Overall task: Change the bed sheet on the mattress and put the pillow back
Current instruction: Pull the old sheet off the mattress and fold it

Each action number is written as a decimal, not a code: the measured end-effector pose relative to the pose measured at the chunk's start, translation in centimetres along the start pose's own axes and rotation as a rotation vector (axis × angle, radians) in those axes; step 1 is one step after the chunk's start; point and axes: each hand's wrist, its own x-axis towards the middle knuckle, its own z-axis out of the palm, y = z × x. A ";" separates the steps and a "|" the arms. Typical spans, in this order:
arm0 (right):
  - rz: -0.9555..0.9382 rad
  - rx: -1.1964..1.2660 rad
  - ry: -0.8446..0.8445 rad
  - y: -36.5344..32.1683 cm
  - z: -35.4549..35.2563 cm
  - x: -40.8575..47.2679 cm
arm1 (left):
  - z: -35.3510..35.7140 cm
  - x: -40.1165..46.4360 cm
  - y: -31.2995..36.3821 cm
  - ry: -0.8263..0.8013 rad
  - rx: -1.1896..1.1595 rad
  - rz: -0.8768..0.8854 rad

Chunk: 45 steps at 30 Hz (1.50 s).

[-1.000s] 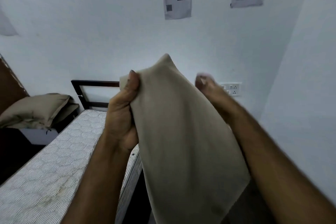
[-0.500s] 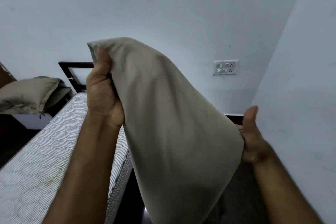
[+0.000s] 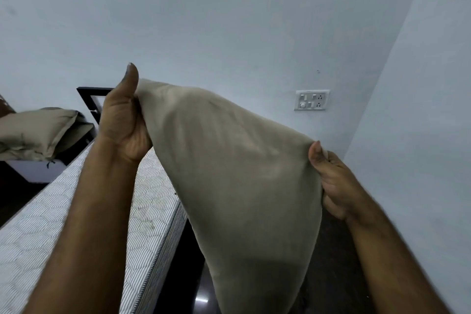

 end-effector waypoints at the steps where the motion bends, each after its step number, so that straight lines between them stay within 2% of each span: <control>1: 0.004 0.034 0.008 0.0 0.2 0.1 | -0.4 0.1 0.0 0.009 0.021 -0.022; 3: 0.008 0.090 0.043 -0.1 0.5 0.6 | -1.2 -0.2 -0.8 0.021 0.121 -0.064; 6: 0.009 0.127 0.093 -0.9 1.3 1.3 | -4.1 -1.4 -4.4 -0.051 0.288 -0.156; 10: 0.051 0.116 0.076 -1.4 2.1 2.2 | -6.8 -4.1 -10.6 -0.204 0.259 -0.277; 12: 0.073 0.155 0.083 -1.3 2.4 2.3 | -7.3 -5.3 -13.6 -0.259 0.264 -0.236; 16: 0.108 0.225 0.077 -1.8 2.3 2.1 | -6.2 -6.3 -16.4 -0.166 0.275 -0.120; 19: 0.101 0.225 0.083 -2.4 1.2 2.0 | -5.1 -5.6 -15.0 -0.103 0.303 -0.034; 24: 0.007 0.194 0.113 -3.5 -1.3 2.2 | -2.8 -4.7 -11.7 -0.133 0.540 0.087; 26: -0.032 0.214 0.075 -4.0 -2.2 2.1 | -1.5 -4.8 -11.3 -0.117 0.488 0.092; 28: -0.106 0.247 0.022 -4.4 -2.8 1.7 | 0.3 -5.2 -10.7 -0.079 0.328 0.041; 30: -0.097 0.320 -0.050 -3.9 -3.8 1.5 | 1.9 -5.3 -10.3 -0.037 0.194 -0.024; 32: -0.080 0.358 -0.174 -1.9 -5.1 1.1 | 3.4 -5.3 -10.1 -0.019 0.134 -0.062; 35: 0.032 0.431 -0.497 2.9 -6.6 0.2 | 4.8 -5.3 -10.0 0.011 0.070 -0.128; 36: 0.039 0.381 -0.528 4.3 -6.9 0.2 | 5.0 -5.4 -10.0 0.022 0.049 -0.159; 37: 0.046 0.251 -0.506 5.3 -7.0 0.4 | 5.2 -5.5 -9.9 0.029 0.030 -0.191; 39: 0.099 -0.075 -0.348 6.9 -6.8 0.4 | 5.3 -5.7 -9.7 0.040 0.000 -0.248; 40: 0.102 -0.133 -0.334 7.8 -6.8 0.4 | 5.4 -5.8 -9.4 0.045 -0.022 -0.267; 45: 0.197 -0.087 -0.468 8.6 -4.8 -0.4 | 5.6 -6.1 -7.7 0.090 -0.072 -0.292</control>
